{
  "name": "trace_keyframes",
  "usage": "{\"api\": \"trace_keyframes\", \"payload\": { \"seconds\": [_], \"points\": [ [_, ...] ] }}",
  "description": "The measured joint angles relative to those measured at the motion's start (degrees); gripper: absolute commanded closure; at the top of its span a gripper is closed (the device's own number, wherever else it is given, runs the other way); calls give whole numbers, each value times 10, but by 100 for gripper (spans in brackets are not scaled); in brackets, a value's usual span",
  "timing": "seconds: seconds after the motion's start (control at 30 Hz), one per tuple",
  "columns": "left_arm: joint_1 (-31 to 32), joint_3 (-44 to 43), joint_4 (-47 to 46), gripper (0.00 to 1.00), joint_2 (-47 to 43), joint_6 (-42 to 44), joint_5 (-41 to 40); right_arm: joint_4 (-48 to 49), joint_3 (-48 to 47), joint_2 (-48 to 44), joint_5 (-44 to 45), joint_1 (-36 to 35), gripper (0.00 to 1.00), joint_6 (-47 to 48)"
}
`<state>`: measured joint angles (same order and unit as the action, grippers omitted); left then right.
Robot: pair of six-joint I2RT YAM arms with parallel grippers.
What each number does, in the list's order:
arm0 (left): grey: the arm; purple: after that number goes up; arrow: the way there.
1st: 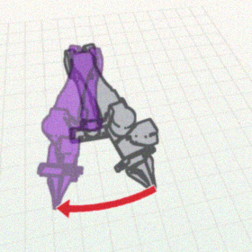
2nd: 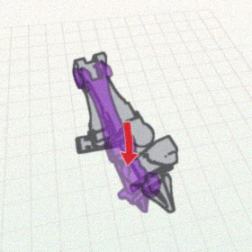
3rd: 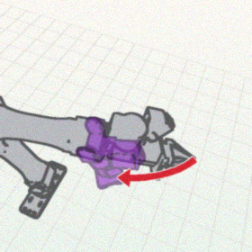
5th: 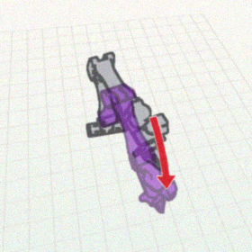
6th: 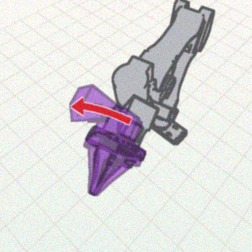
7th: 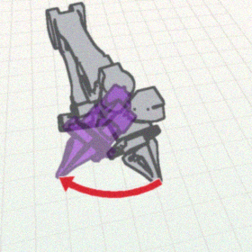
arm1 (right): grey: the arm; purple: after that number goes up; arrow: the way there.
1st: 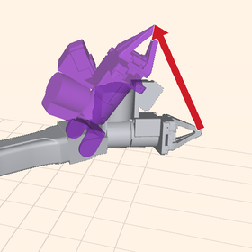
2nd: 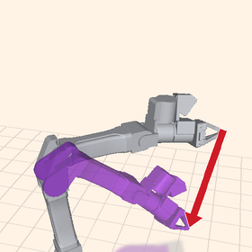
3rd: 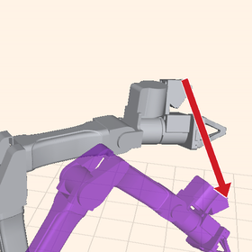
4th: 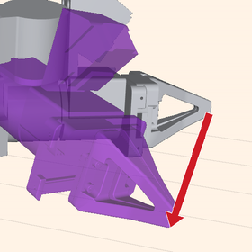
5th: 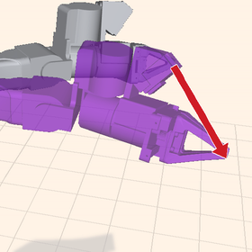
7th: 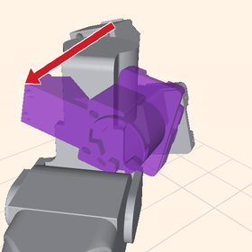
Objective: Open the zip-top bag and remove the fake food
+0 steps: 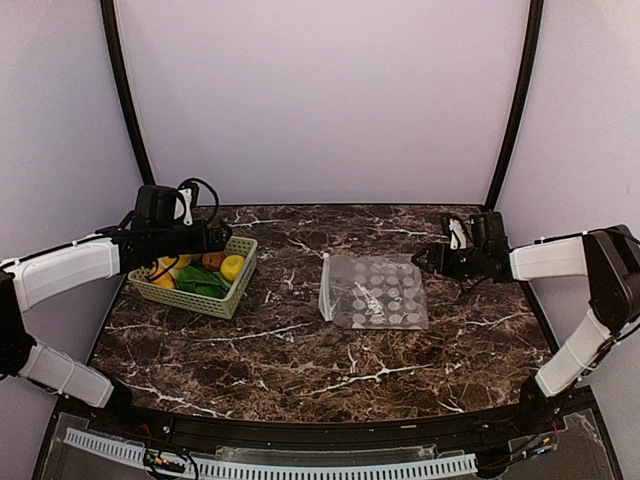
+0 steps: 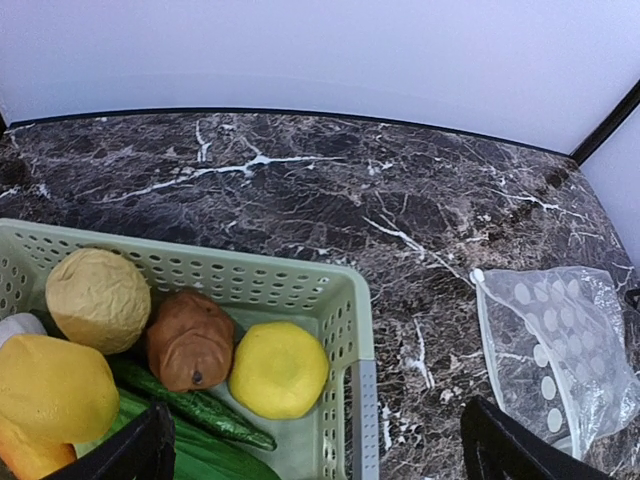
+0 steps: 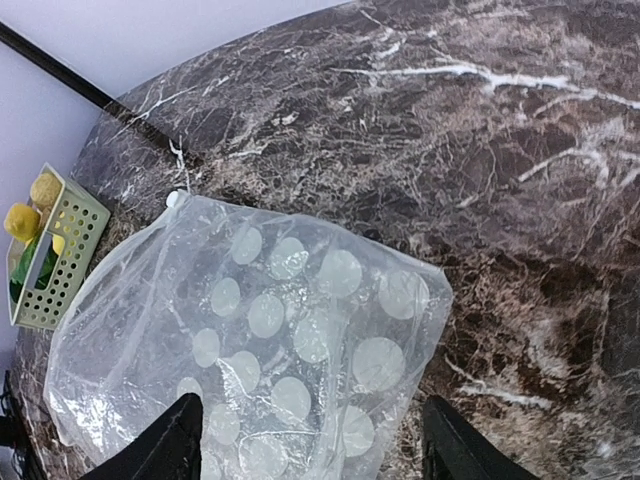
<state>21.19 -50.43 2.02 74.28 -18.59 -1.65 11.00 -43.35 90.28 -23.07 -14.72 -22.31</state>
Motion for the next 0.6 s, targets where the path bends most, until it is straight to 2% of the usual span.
{"api": "trace_keyframes", "payload": {
  "seconds": [0.17, 0.37, 0.6],
  "points": [
    [34, -71, 42, 1, 33, 15, -2, -47, -32, -37, -2, 9, 16, 24],
    [120, -195, 112, 1, 110, 45, -62, -79, -60, -106, -29, 10, 2, 49],
    [173, -196, 144, 1, 117, 47, -91, -92, -21, -237, -83, 8, 1, 66]
  ]
}}
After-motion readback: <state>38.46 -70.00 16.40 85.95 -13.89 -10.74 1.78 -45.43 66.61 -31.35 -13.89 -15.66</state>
